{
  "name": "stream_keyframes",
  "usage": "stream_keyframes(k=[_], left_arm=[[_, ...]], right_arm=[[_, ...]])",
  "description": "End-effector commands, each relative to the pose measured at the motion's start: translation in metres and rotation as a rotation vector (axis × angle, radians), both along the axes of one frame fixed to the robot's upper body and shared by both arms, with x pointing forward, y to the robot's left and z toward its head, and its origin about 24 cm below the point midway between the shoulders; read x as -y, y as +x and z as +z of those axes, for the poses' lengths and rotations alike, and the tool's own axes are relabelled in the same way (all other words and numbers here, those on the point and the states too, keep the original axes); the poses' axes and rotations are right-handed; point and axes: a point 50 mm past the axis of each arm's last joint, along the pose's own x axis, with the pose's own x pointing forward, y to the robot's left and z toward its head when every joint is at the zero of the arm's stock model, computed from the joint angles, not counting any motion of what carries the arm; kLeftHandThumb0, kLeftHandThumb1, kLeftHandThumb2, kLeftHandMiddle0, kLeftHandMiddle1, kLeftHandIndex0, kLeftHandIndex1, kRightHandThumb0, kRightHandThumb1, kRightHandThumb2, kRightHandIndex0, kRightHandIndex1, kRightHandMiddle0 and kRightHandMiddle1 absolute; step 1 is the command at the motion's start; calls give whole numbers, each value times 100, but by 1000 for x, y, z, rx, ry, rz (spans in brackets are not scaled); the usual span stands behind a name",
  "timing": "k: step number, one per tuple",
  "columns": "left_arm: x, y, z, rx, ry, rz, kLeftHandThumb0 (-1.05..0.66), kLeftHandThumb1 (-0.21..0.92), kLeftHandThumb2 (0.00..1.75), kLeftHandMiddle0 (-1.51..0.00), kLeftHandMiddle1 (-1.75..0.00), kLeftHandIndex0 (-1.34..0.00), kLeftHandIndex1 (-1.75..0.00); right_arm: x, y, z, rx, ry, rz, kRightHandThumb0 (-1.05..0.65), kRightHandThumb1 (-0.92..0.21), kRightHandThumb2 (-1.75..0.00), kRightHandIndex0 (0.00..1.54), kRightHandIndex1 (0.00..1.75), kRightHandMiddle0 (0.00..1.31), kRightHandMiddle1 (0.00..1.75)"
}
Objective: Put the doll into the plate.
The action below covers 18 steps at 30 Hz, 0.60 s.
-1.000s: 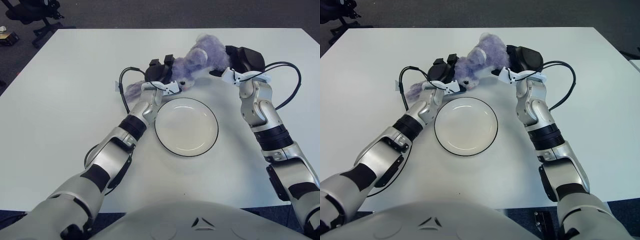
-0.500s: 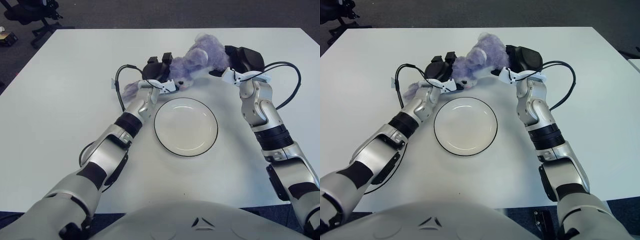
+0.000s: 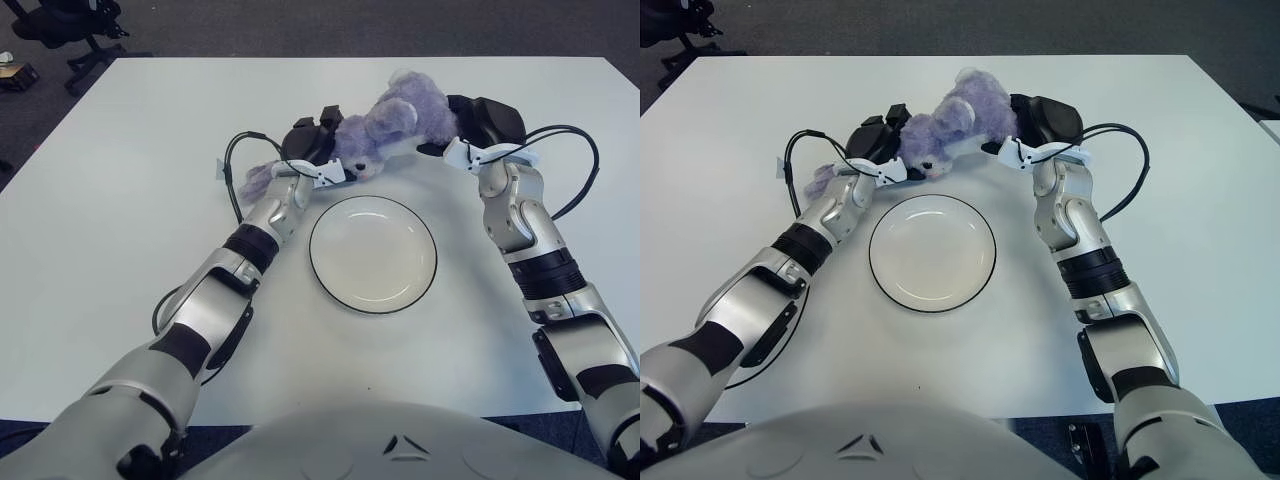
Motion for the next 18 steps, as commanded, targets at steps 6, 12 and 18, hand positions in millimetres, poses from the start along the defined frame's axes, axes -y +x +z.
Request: stream_keyframes(k=[6,12,18], left_arm=[[-17,17,28,-51,-24,-61,14,74,46,-68,-175,-48,-175],[-19,19,35,-58,-27,-74,14,65,63,-72,-175,-50,-175],[-29,24,55,-84,-49,-99,12,63,65,-75,-175,-51,-175]], right_arm=[[9,14,18,-112,48,89,-30,-92,-20,104,175,93,175],[11,17,21,-146,59,112,-30,-92,-20,103,175,92,175],[24,25,33,-233,171,170,-30,-92,-21,103,175,88,175]])
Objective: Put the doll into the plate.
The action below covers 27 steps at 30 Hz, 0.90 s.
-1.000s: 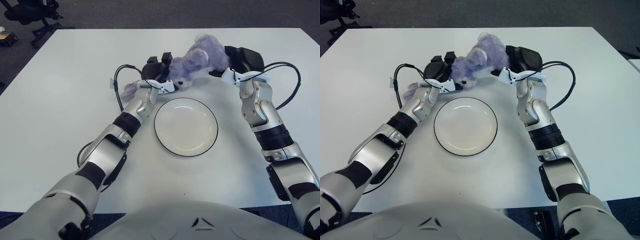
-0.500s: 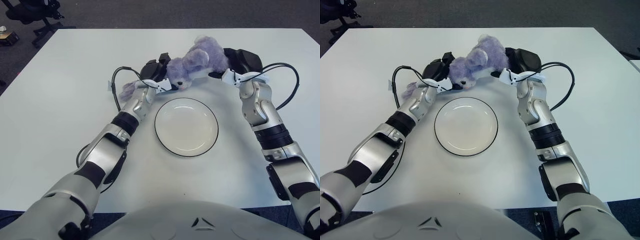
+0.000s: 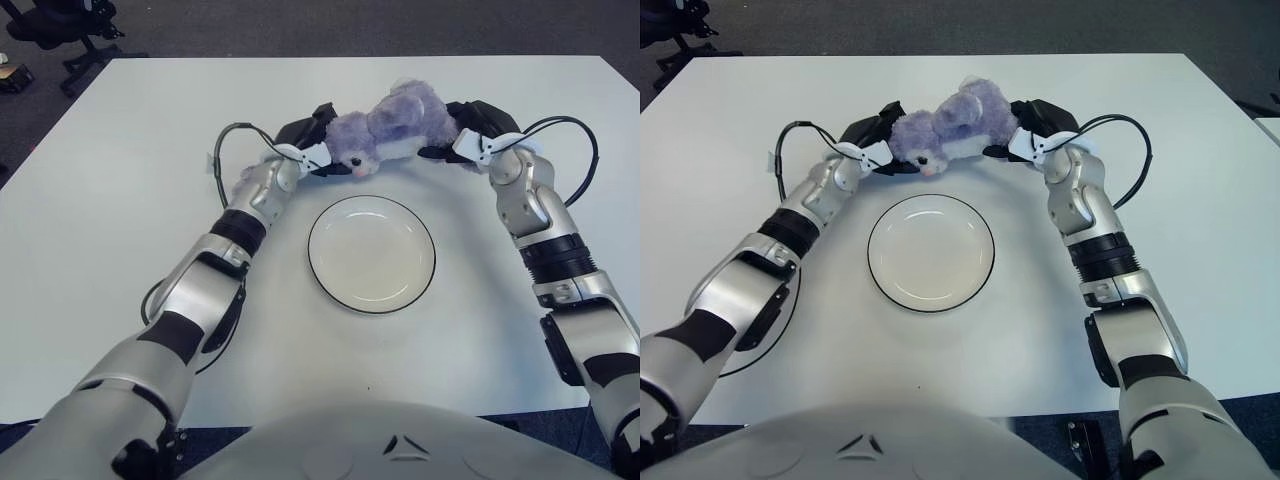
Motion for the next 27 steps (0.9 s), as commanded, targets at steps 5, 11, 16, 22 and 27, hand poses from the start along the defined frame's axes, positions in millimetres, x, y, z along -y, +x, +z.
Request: stream_keyframes(k=[5,11,16,22,27], left_arm=[[-17,8,31,-29,-30,-25,9,64,63,-78,-175,-52,-175],[-21,10,45,-60,-65,-49,5,66,56,-81,-175,-55,-175],[-26,12,57,-82,-82,-79,1,69,51,-84,-175,-58,-175],[-28,12,61,-96,-81,-95,-1,72,44,-85,-175,-60,-175],[-34,16,89,-253,-107,-198,-6,74,42,-87,-175,-62,-175]], right_arm=[[19,13,24,-197,297,39,-31,-92,-21,102,175,83,175],[18,15,36,-407,567,-18,-34,-92,-22,101,175,79,175],[16,13,45,-499,609,-22,-35,-92,-23,100,175,78,175],[15,11,48,-539,617,-17,-36,-92,-25,100,175,79,175],[14,12,66,-660,601,80,-34,-92,-28,101,175,83,175]])
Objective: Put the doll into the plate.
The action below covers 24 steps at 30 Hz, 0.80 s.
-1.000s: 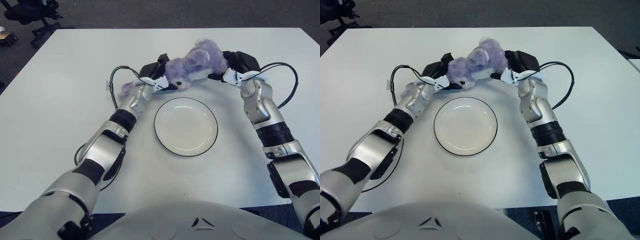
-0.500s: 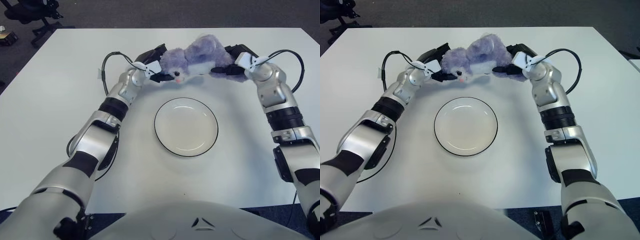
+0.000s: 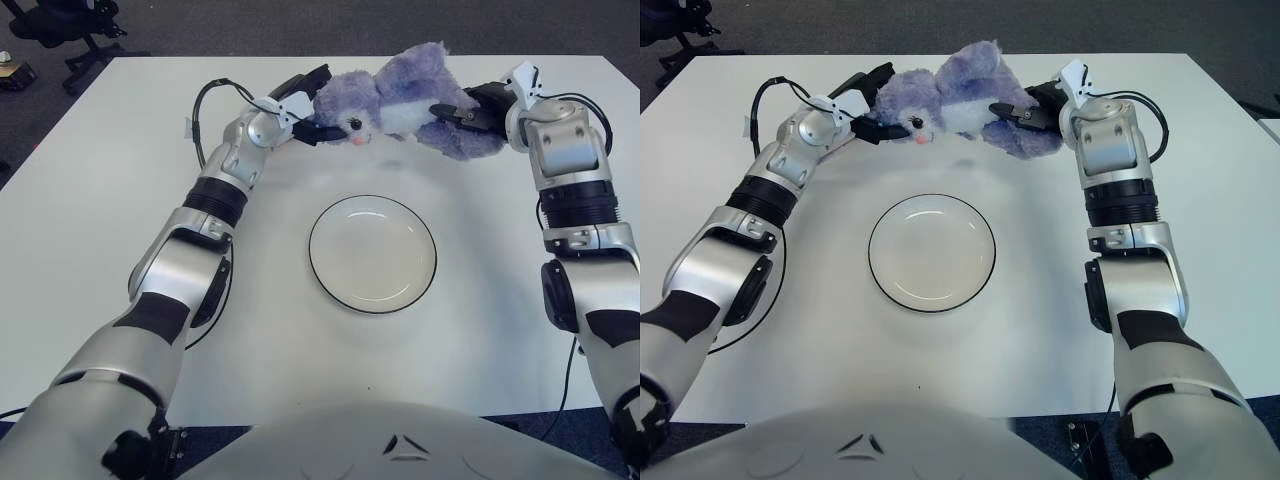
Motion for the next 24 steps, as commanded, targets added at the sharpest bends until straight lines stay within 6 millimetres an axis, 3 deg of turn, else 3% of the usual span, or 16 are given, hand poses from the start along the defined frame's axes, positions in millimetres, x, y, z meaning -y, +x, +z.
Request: stream_keyframes(k=[1,7,13,17,24], left_arm=[[-10,4,28,-130,-43,-50,-7,74,41,-87,-175,-63,-175],[-12,2,39,-291,-116,-100,-9,79,34,-88,-175,-64,-175],[-12,1,40,-310,-118,-103,-10,82,29,-88,-175,-64,-175],[-15,4,67,-587,-162,-238,-15,89,22,-93,-175,-71,-175],[-14,5,70,-664,-180,-255,-17,92,18,-96,-175,-77,-175]], right_arm=[[1,1,31,4,13,80,-33,-92,-28,101,175,84,175],[-2,1,39,56,-85,138,-32,-92,-30,102,175,87,175],[-1,1,40,58,-93,147,-31,-92,-30,102,175,88,175],[-14,2,57,57,-362,251,-29,-92,-30,102,175,87,175],[-15,6,59,2,-403,280,-24,-92,-30,101,175,85,175]])
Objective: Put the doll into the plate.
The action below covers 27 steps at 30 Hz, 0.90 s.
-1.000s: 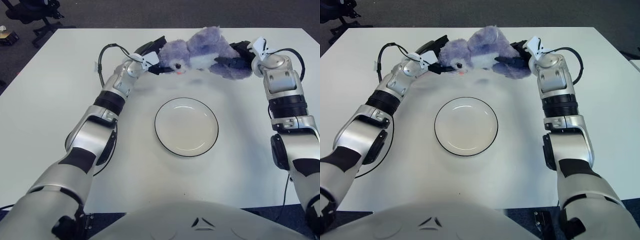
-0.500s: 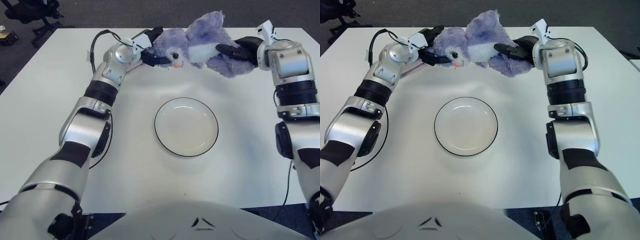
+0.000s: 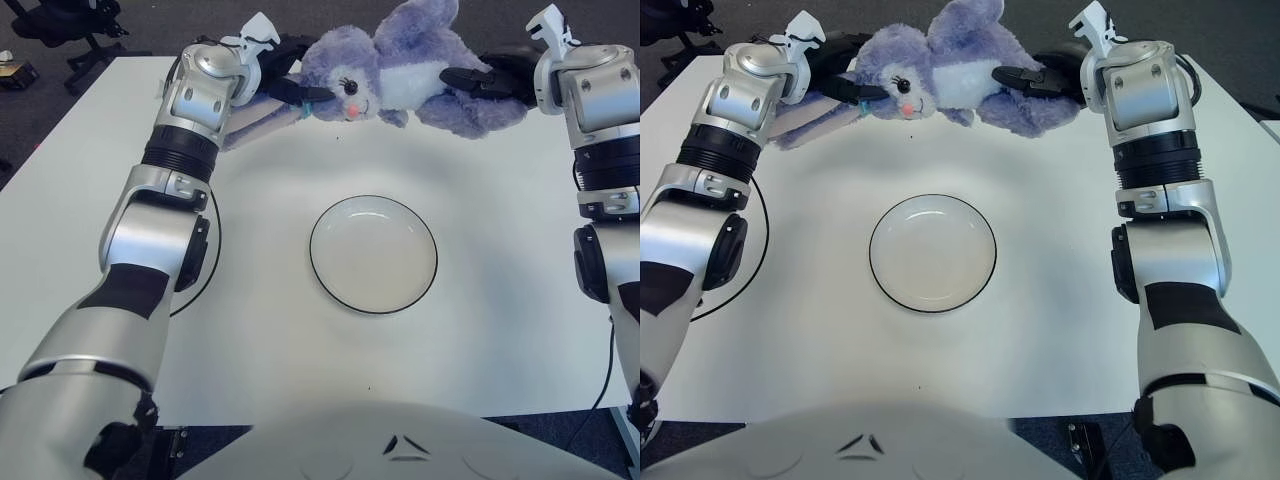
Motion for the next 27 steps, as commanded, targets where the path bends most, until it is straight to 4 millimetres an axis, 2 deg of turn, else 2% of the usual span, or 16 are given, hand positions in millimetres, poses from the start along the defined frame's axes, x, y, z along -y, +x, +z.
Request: stream_keyframes(k=[1,4,7,9,18,19,23,27], left_arm=[[6,-1,26,21,-47,-44,-17,92,18,-96,-175,-77,-175],[6,-1,26,17,-47,-45,-17,92,18,-96,-175,-77,-175],[10,-6,27,-203,-163,-58,-16,92,21,-97,-175,-78,-175],[10,-7,27,-248,-182,-54,-15,92,25,-97,-175,-79,-175],[10,-8,27,-274,-185,-48,-13,92,32,-96,-175,-78,-175],[10,-8,22,-292,-182,-39,-13,92,32,-96,-175,-78,-175],[9,-8,14,-324,-184,-28,-20,92,46,-94,-175,-76,-175],[9,-8,11,-283,-222,-71,-30,92,56,-94,-175,-72,-175]], right_arm=[[-4,1,17,29,-32,34,-24,-92,-30,101,175,85,175],[-3,2,17,26,-34,36,-24,-92,-30,101,175,85,175],[-4,4,20,-28,-162,55,-21,-92,-30,100,175,84,175],[-4,4,21,-40,-195,63,-19,-92,-30,100,175,83,175],[-4,6,23,-54,-216,75,-17,-92,-30,100,175,82,175],[-4,6,23,-63,-248,100,-17,-92,-30,100,175,82,175],[-2,8,22,-90,-303,143,-16,-92,-30,101,175,82,175],[0,9,20,-114,-322,163,-17,-92,-30,101,175,82,175]])
